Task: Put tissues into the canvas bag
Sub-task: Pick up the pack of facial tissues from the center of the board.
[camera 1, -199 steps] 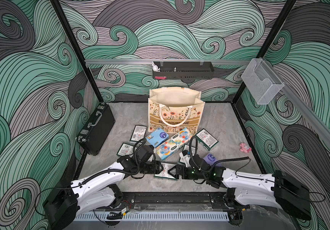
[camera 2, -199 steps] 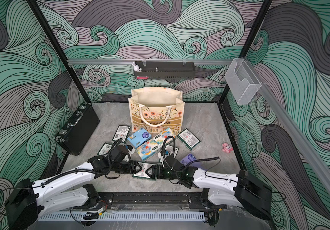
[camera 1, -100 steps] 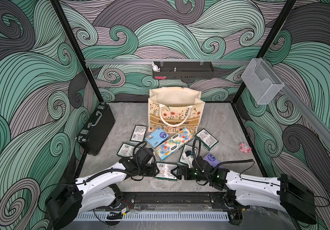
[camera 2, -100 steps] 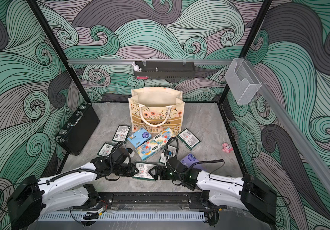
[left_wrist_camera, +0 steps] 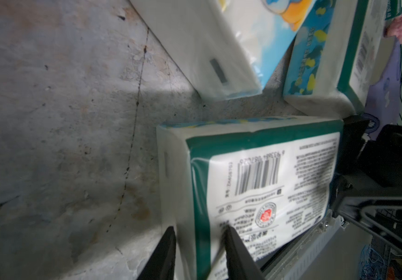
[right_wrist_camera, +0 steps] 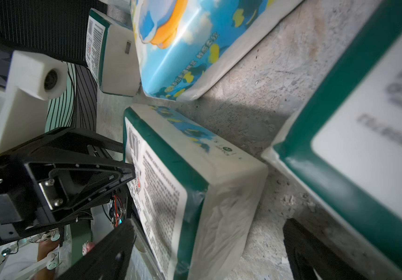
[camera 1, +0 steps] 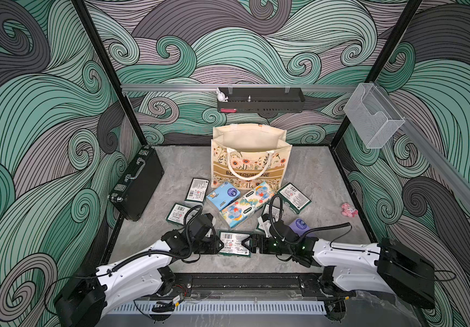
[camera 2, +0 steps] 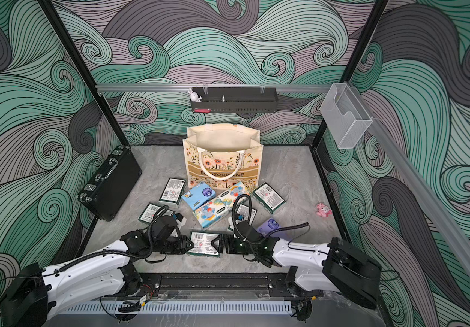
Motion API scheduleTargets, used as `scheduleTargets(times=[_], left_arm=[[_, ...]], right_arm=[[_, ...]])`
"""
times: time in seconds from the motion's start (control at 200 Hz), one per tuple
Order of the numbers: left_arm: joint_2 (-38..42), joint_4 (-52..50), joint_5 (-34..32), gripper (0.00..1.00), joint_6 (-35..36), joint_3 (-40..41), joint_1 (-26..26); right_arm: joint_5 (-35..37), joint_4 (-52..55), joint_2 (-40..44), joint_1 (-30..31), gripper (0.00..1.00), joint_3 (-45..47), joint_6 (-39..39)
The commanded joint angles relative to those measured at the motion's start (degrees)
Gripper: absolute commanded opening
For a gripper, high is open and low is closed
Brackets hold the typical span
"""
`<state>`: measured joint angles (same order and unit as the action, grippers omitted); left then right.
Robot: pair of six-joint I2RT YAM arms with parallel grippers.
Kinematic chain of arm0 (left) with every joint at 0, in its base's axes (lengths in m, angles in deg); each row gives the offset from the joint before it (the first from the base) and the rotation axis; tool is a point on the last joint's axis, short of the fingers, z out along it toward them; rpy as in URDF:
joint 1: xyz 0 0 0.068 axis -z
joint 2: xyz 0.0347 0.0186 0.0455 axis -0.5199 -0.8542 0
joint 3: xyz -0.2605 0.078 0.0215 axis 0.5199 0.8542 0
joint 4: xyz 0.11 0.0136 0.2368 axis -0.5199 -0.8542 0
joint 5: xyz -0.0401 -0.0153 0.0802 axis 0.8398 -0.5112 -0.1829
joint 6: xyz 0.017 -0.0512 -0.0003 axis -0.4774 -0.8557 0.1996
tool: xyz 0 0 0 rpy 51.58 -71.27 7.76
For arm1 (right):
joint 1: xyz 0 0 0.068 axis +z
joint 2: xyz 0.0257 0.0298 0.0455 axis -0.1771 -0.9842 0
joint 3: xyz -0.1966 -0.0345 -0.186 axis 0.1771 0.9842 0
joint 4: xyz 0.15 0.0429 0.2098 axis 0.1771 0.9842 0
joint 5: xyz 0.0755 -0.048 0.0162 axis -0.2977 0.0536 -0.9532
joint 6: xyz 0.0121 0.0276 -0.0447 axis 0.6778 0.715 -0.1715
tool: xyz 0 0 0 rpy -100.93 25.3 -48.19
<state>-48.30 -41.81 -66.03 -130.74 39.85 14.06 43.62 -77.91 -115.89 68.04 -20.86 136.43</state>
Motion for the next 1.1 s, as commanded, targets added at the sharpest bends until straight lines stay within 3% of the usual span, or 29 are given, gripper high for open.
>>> scheduleTargets(times=[0.0,0.4,0.58,0.976,1.096], left_arm=[[0.9,-3.5,-3.4,0.34,-1.4,2.8,-0.6],[8.3,-4.1,-4.7,0.33,-3.1,7.0,-1.0],[9.7,-4.8,-4.3,0.33,-3.1,7.0,-1.1],[11.3,-5.1,-3.4,0.35,-2.4,5.9,-1.3],[11.1,-6.1,-2.5,0.37,-1.8,3.4,-1.3]], right_arm=[[-2.9,-4.3,-2.1,-0.7,0.95,-1.0,0.3],[-9.0,-24.9,-13.9,-0.8,0.9,0.0,5.6],[-11.9,-34.7,-17.1,-0.4,0.81,-0.6,7.3],[-15.4,-34.6,-16.8,2.4,0.69,-4.9,6.5],[-15.4,-34.3,-17.6,2.8,0.61,-5.8,7.2]])
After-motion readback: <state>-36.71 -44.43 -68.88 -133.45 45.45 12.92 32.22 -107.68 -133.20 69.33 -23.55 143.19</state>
